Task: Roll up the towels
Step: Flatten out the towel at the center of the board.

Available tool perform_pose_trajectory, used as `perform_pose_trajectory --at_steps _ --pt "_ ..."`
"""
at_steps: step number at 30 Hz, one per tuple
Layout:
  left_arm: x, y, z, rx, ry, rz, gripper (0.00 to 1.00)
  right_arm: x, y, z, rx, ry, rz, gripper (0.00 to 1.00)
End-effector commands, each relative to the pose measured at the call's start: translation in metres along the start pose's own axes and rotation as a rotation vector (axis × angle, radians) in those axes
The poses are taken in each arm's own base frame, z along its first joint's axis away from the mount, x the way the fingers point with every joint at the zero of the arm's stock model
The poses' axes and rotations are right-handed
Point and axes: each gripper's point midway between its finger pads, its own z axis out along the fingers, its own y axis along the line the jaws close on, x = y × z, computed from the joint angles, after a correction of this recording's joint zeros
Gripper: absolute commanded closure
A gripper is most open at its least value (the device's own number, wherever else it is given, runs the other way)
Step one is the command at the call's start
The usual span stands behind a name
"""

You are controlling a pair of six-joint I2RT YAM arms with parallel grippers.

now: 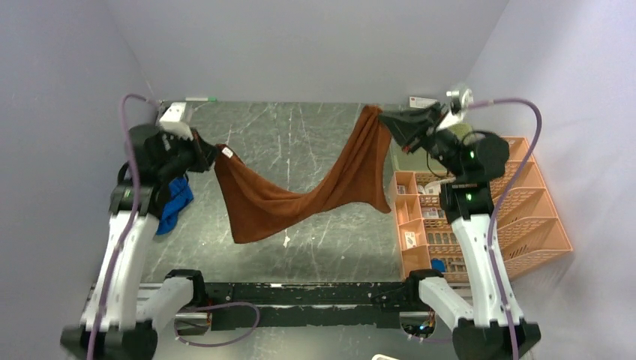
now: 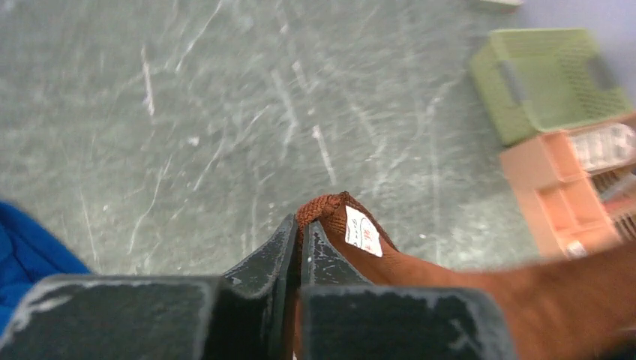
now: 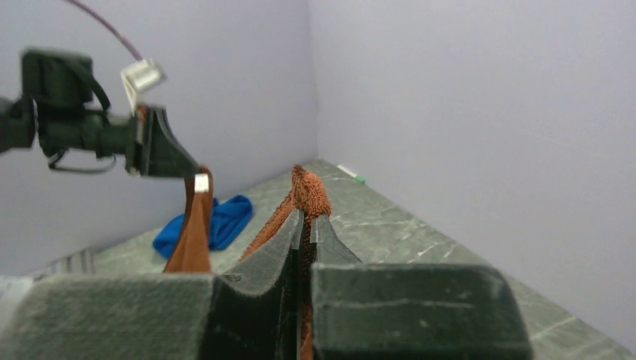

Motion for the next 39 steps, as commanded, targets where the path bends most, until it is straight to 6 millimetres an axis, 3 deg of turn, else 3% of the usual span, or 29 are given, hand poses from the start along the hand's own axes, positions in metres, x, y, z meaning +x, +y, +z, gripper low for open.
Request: perform_pose_trajectory --at_steps 1,2,4,7,10,13,16,18,20,22,24,30,34,39 --pt "0.062 0.080 0.071 -0.263 0.265 -0.212 0.67 0.050 -0.096 0.022 0.310 0.125 0.182 1.00" --pt "0.077 0.097 0.084 -0.307 0.318 -0.254 0.51 0.076 -0.118 0.025 0.361 0.182 0.245 1.00" --pt "0.096 0.111 0.104 -0.329 0.374 -0.336 0.38 0.131 -0.147 0.028 0.410 0.313 0.395 1.00" --pt "0.081 0.123 0.101 -0.366 0.309 -0.353 0.01 0.189 -0.149 0.023 0.377 0.422 0.535 1.00" --pt "0.065 0.112 0.087 -0.347 0.259 -0.332 0.01 0.218 -0.149 0.011 0.409 0.460 0.559 1.00" --pt "0.083 0.064 0.079 -0.162 0.298 -0.314 0.01 0.234 -0.152 0.003 0.440 0.492 0.550 1.00" --pt "0.127 0.008 0.073 -0.027 0.389 -0.251 0.09 0.239 -0.154 0.002 0.443 0.513 0.536 1.00" --pt "0.168 -0.033 0.070 0.020 0.475 -0.279 0.15 0.240 -0.157 0.002 0.448 0.521 0.527 1.00" --pt "0.213 -0.058 0.062 0.001 0.555 -0.287 0.20 0.239 -0.158 0.003 0.446 0.523 0.522 1.00" --pt "0.245 -0.058 0.051 -0.089 0.605 -0.270 0.22 0.237 -0.159 0.004 0.442 0.525 0.516 1.00" --pt "0.262 -0.051 0.044 -0.159 0.609 -0.273 0.25 0.237 -0.157 0.005 0.433 0.526 0.514 1.00" --pt "0.272 -0.039 0.042 -0.269 0.551 -0.252 0.26 0.239 -0.149 0.002 0.407 0.526 0.520 1.00" --pt "0.282 -0.047 0.050 -0.242 0.577 -0.225 0.26 0.244 -0.147 -0.002 0.408 0.546 0.521 1.00" --pt "0.307 -0.061 0.053 -0.196 0.663 -0.213 0.43 0.246 -0.147 -0.005 0.415 0.560 0.508 1.00"
